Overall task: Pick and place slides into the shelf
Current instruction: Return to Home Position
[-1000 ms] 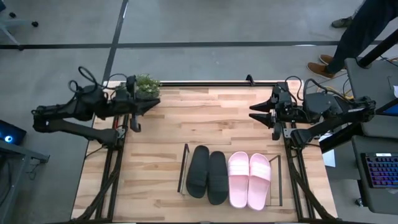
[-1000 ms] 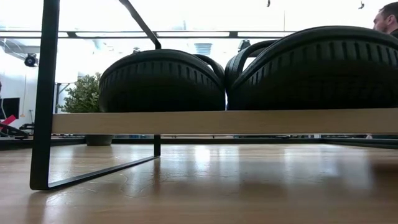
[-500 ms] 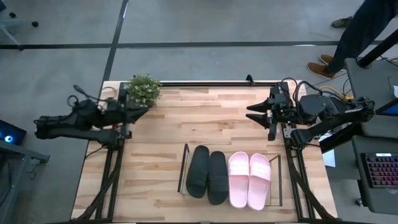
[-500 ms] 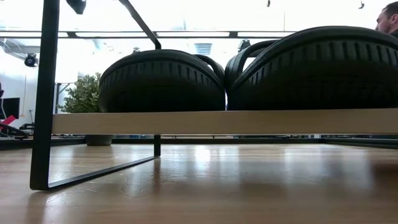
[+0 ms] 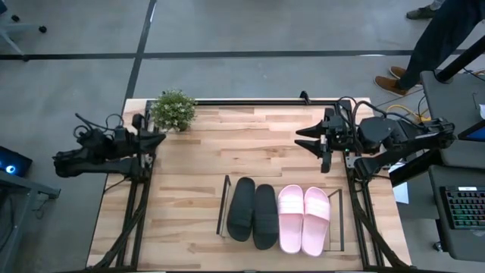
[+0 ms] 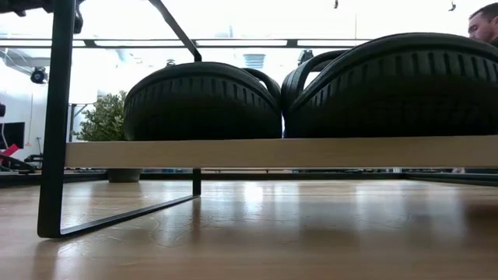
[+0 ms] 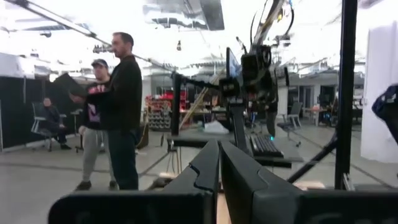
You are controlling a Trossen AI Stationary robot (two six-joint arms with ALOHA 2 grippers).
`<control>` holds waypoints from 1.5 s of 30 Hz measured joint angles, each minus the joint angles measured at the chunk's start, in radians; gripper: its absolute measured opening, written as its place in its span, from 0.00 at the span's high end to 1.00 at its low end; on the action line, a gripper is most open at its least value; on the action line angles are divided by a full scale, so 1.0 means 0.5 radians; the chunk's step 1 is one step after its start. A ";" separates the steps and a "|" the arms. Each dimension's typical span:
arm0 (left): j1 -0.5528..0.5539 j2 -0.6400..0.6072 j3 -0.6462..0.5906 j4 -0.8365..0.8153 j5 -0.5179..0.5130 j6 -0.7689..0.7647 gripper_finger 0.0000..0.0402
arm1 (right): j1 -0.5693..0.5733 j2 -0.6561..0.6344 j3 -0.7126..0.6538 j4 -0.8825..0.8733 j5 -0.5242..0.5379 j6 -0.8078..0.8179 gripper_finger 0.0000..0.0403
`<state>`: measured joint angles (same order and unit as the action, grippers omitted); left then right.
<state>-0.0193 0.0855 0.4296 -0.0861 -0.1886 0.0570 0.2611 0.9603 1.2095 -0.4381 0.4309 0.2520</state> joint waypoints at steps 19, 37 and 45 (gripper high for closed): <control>-0.001 -0.113 -0.652 0.360 0.108 -0.336 1.00 | 0.000 0.007 0.000 0.095 0.033 -0.086 0.66; -0.001 -0.103 -0.833 0.631 0.098 -0.259 1.00 | -0.026 0.011 -0.514 1.016 -0.024 -0.097 0.87; -0.001 -0.096 -0.834 0.634 0.098 -0.258 1.00 | -0.285 0.000 -0.580 1.037 -0.134 -0.295 0.98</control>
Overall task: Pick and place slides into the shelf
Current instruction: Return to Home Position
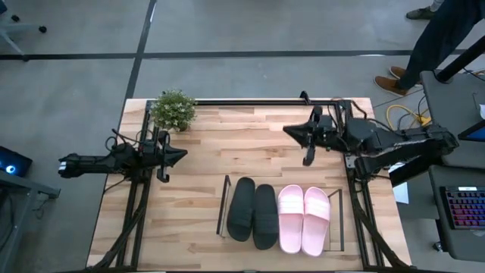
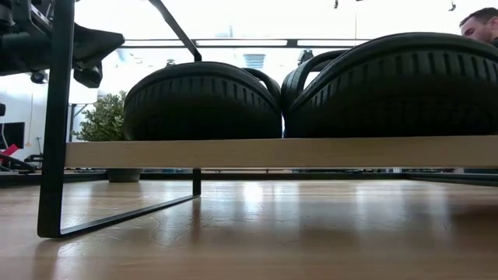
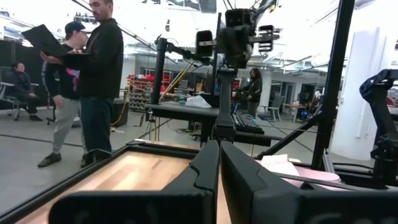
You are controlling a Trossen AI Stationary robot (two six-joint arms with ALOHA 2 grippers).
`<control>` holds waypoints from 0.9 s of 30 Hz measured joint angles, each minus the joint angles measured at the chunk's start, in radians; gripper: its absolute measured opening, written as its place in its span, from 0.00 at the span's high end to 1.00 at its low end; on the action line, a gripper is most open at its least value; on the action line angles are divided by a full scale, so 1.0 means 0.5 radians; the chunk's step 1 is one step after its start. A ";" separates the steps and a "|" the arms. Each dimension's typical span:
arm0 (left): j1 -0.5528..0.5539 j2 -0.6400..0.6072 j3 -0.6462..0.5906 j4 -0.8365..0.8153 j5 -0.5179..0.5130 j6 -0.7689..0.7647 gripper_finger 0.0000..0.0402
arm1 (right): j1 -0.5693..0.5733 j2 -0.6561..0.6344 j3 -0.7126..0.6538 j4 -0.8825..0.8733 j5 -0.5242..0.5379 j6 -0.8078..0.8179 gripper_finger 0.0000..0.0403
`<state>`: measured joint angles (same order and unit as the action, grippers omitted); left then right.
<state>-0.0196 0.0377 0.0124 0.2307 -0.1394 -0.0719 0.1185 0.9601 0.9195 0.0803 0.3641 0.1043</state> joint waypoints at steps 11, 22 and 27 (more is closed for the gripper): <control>0.000 0.012 -0.006 -0.009 -0.007 0.002 1.00 | -0.357 -0.241 -0.196 -0.025 -0.362 -0.037 0.98; 0.000 0.077 -0.008 -0.011 -0.077 0.002 1.00 | -0.396 -0.488 -0.405 -0.037 -0.448 -0.069 0.98; 0.000 0.082 -0.008 -0.010 -0.077 0.002 1.00 | -0.458 -0.489 -0.497 -0.019 -0.579 -0.008 0.98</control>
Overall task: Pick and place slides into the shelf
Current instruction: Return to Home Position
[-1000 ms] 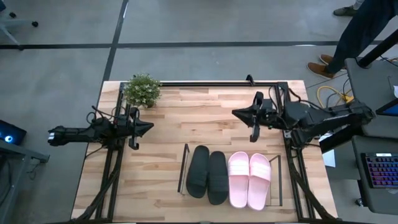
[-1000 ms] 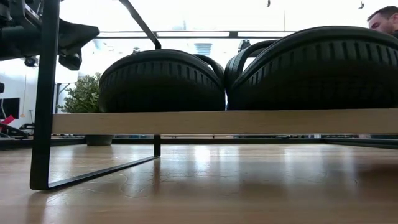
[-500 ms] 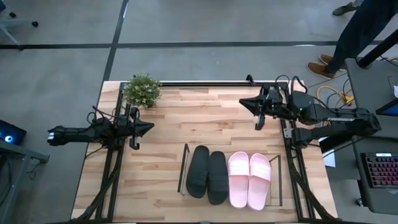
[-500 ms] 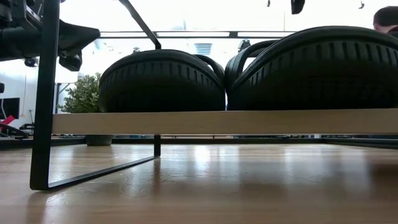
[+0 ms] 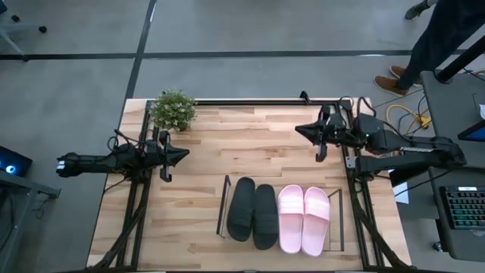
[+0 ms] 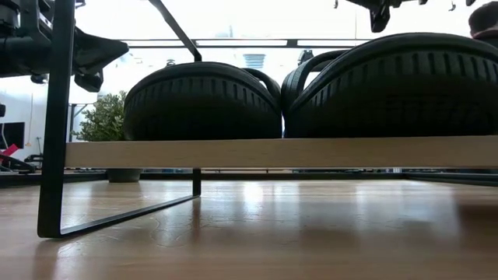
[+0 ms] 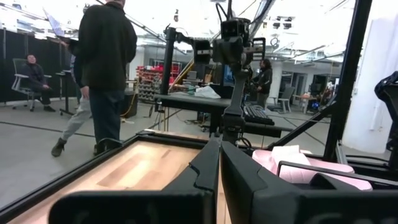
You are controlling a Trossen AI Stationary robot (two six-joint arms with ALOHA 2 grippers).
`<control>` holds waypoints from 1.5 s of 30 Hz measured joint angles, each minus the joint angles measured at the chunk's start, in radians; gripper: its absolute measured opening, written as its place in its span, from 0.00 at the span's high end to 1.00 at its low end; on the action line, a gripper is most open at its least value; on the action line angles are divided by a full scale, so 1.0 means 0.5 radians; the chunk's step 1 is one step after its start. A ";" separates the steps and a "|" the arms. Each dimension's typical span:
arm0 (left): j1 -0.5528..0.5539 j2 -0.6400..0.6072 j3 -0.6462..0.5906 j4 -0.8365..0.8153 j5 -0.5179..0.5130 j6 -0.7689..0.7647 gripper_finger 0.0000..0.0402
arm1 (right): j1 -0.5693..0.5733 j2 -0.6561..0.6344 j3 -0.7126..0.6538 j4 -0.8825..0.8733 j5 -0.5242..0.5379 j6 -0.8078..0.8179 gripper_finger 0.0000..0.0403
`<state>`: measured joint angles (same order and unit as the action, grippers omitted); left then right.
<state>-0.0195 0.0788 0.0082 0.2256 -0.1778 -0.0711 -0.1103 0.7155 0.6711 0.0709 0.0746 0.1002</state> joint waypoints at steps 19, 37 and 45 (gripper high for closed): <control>0.000 0.024 -0.002 -0.008 0.014 0.000 1.00 | 0.063 -0.293 -0.352 0.195 -0.035 0.043 0.98; 0.000 0.024 -0.004 -0.008 0.017 0.015 1.00 | 0.173 -0.243 -0.404 0.226 -0.015 0.028 0.98; 0.000 0.026 -0.005 -0.008 0.023 0.014 1.00 | 0.173 -0.241 -0.404 0.236 -0.110 0.084 0.98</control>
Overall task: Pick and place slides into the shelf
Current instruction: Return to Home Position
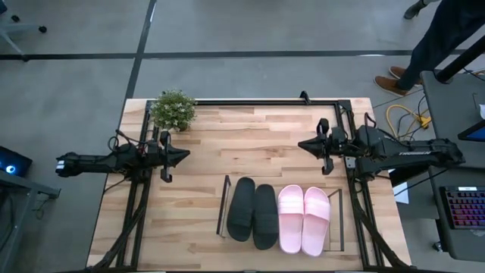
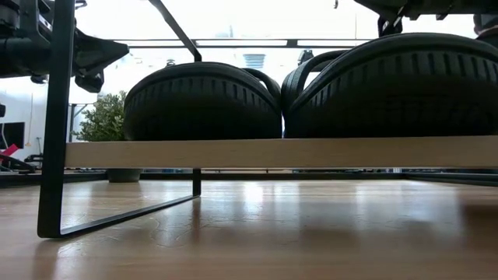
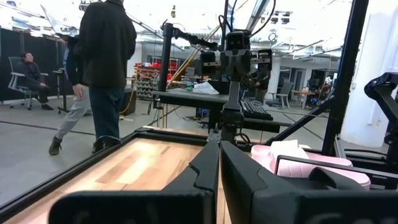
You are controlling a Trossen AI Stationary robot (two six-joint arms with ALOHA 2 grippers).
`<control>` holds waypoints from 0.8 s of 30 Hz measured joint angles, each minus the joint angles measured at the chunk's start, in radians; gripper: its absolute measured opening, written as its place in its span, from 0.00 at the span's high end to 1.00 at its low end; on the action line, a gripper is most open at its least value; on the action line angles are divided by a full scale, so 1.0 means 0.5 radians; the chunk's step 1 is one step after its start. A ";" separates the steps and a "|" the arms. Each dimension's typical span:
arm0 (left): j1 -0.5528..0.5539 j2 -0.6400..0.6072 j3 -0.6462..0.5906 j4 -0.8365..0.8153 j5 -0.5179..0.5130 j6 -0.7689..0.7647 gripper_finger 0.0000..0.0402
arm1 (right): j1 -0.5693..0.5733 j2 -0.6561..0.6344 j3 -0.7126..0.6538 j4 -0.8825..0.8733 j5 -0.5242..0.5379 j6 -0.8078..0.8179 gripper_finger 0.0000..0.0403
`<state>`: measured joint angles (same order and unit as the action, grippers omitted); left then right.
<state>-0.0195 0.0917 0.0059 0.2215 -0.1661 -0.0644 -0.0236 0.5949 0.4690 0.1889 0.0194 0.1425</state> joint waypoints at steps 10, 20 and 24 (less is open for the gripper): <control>0.000 0.000 0.000 -0.044 0.001 -0.011 1.00 | 0.099 -0.257 -0.065 -0.022 0.185 -0.071 0.98; 0.000 -0.002 0.000 -0.043 0.002 -0.012 1.00 | 0.235 -0.389 -0.304 -0.023 0.307 0.027 0.98; 0.000 -0.002 0.000 -0.043 0.002 -0.008 1.00 | 0.318 -0.542 -0.480 0.053 0.446 0.051 0.98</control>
<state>-0.0196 0.0910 0.0059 0.2001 -0.1650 -0.0685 0.1356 0.3241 0.2288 0.2155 0.2424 0.1679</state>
